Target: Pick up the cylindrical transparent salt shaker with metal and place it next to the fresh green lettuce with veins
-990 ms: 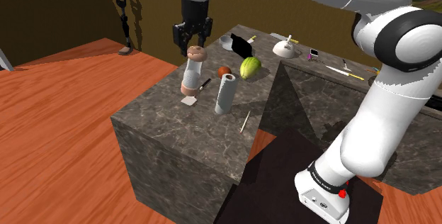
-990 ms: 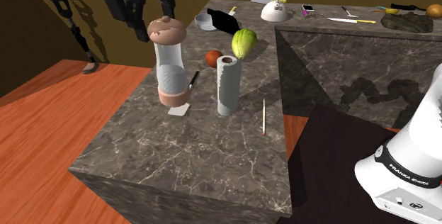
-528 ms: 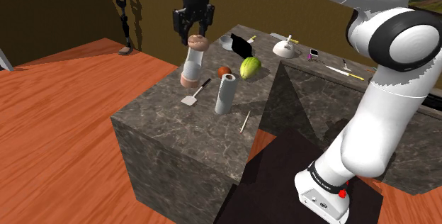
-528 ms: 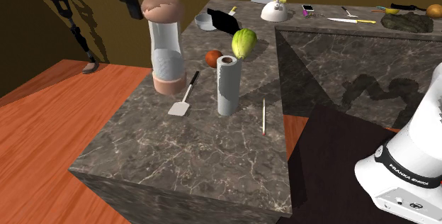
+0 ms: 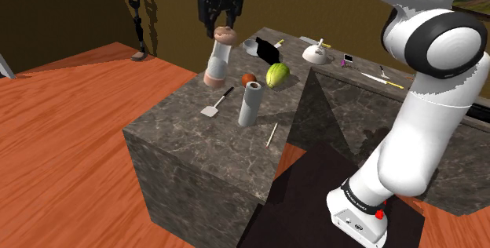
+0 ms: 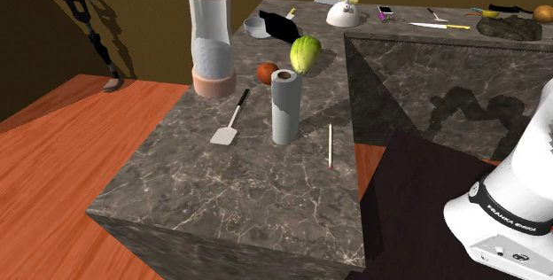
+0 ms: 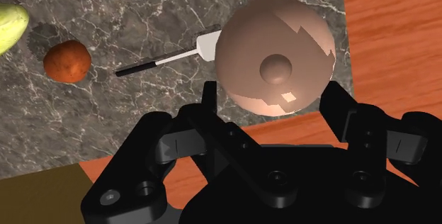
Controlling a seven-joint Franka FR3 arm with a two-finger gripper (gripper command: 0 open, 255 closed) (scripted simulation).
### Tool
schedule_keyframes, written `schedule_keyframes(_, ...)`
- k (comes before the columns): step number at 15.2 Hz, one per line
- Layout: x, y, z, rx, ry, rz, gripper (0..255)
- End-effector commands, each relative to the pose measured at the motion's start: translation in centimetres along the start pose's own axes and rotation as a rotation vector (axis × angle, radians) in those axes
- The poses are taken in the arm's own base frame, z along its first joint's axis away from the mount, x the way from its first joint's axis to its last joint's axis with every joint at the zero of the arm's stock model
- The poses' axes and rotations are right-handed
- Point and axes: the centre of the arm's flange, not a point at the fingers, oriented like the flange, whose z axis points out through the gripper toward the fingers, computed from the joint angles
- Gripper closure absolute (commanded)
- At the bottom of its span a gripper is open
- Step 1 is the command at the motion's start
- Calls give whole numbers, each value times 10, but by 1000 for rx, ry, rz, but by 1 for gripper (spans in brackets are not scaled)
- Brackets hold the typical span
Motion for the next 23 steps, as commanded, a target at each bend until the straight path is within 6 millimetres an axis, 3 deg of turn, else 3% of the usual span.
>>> schedule_keyframes(1,-4,23,0,0,0,0,255)
schedule_keyframes(23,-54,308,20,0,0,0,255)
